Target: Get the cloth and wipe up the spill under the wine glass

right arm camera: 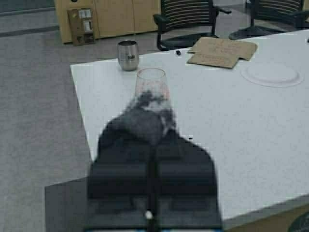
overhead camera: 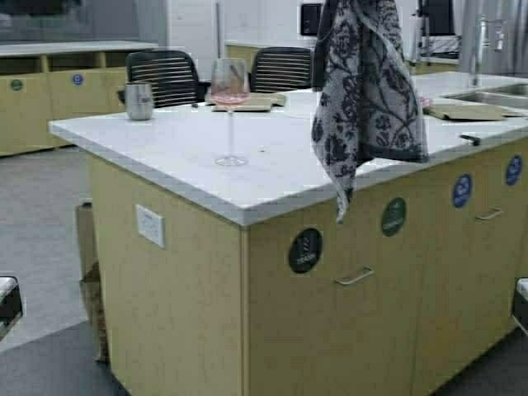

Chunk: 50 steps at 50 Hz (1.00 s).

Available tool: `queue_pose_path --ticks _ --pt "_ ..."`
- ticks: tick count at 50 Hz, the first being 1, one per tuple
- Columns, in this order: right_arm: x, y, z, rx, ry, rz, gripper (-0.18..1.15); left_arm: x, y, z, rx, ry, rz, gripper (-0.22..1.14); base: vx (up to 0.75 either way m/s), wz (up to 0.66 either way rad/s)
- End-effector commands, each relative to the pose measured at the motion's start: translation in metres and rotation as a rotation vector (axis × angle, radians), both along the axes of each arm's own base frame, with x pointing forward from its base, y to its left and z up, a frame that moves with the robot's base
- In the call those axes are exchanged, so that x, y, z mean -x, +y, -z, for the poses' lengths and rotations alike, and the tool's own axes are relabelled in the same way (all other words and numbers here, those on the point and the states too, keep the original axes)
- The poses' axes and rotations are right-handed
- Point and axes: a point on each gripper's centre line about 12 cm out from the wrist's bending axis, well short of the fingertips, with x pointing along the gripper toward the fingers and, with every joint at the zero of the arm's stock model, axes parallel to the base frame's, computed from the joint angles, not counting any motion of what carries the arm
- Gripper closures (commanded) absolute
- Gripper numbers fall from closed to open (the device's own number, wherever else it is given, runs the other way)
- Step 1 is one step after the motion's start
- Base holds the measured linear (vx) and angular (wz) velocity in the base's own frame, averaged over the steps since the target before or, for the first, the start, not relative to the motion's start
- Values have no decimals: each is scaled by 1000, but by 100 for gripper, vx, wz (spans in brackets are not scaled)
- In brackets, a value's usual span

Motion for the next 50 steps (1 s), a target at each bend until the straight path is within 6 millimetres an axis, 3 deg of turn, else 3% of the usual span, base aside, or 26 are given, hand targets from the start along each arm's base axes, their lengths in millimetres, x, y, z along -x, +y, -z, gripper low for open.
queue_pose_path --ticks 1,34,50 --pt "1 -1 -16 -20 -50 1 91 -13 -13 13 -6 -4 38 88 20 17" --pt "-1 0 -15 -15 -49 0 91 -60 -40 113 -42 137 84 88 19 3" --pt "-4 2 -6 -7 -25 0 91 -64 -42 153 -38 92 88 87 19 -10"
